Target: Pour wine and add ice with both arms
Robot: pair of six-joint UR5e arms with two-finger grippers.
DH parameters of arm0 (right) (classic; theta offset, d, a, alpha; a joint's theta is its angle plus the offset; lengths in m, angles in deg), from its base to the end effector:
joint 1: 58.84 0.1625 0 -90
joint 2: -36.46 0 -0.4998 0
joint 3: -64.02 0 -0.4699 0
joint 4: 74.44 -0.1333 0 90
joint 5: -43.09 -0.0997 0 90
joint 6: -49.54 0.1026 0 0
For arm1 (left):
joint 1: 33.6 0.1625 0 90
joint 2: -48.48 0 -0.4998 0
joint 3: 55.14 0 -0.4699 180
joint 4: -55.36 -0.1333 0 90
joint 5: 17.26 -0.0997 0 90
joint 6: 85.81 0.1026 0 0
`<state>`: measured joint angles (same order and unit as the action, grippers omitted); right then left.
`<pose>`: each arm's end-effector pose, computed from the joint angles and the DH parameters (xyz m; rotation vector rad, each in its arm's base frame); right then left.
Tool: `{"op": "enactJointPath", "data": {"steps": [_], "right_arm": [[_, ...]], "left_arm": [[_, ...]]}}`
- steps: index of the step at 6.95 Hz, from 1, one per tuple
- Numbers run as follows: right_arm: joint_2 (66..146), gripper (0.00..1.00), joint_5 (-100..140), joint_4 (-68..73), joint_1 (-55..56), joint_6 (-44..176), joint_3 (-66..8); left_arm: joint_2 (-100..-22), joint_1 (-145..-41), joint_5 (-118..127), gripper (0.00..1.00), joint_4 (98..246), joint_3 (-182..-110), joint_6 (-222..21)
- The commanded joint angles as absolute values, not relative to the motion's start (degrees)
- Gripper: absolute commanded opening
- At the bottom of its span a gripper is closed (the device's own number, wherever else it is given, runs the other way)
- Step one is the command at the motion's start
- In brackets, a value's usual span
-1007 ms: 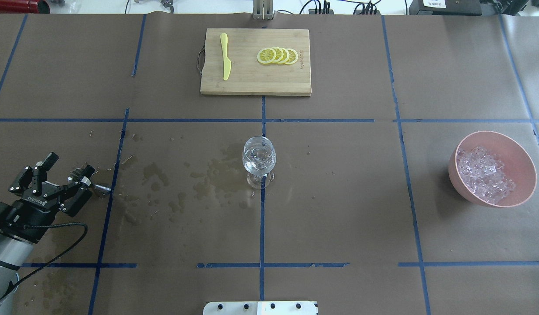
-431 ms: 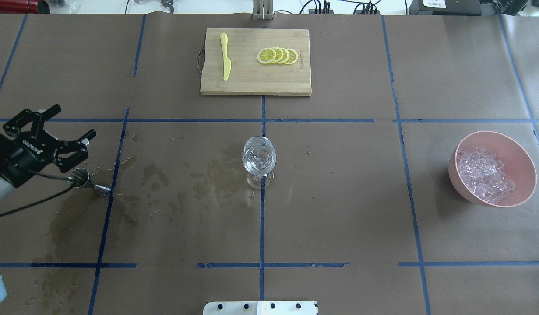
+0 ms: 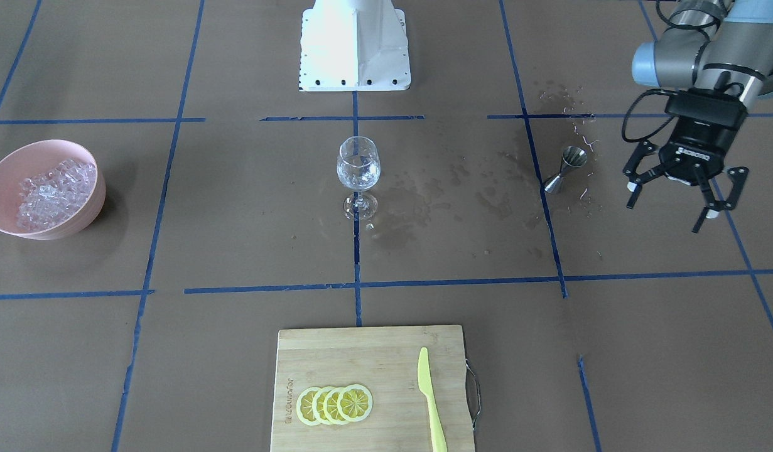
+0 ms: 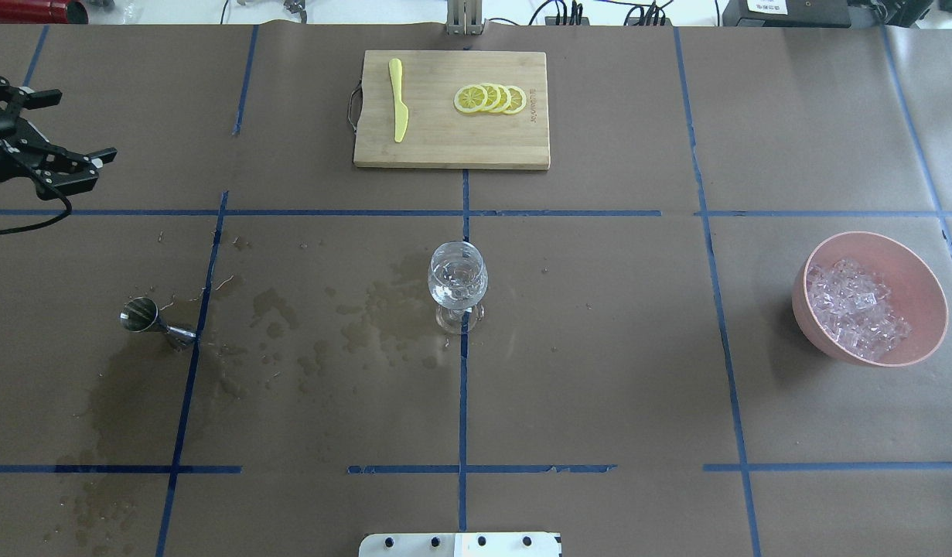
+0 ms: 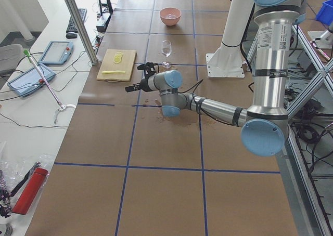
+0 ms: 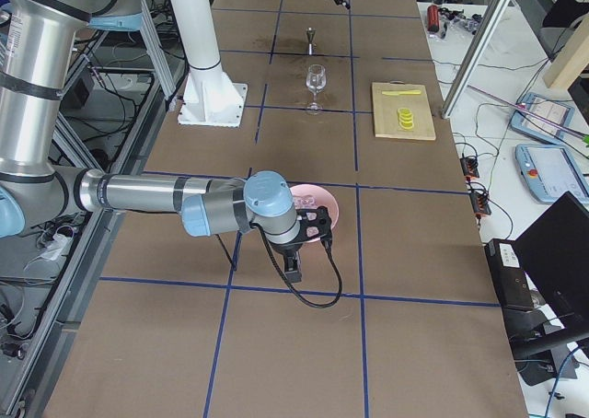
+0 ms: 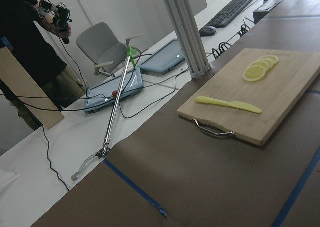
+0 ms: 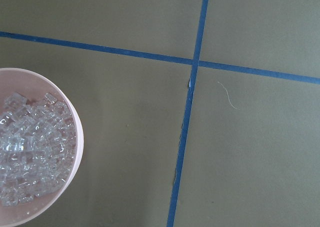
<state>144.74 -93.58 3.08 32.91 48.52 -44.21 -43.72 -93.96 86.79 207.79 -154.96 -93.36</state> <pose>0.0716 -0.4237 0.6848 0.2243 -0.8060 -0.0764 0.2032 -0.5763 0.4947 1.1707 0.6174 0.4874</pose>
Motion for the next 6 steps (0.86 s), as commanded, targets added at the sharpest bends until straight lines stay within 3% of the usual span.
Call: {"op": "enactJointPath", "data": {"steps": [1,3,5,6], "right_arm": [[144.83,1.00,-93.58,3.08,32.91,48.31,-44.09],[144.83,1.00,-93.58,3.08,32.91,48.22,-44.09],[144.92,1.00,-93.58,3.08,32.91,48.13,-44.09],[144.83,1.00,-93.58,3.08,32.91,48.13,-44.09]], "left_arm": [[-48.11,-109.03,101.69,1.00,187.36,-155.07,-86.18],[-48.21,-116.72,105.52,1.00,176.52,-154.02,-85.98],[-49.24,-116.83,105.26,1.00,153.16,-151.74,-85.98],[-49.17,-118.74,105.17,1.00,148.23,-151.73,-84.33]]}}
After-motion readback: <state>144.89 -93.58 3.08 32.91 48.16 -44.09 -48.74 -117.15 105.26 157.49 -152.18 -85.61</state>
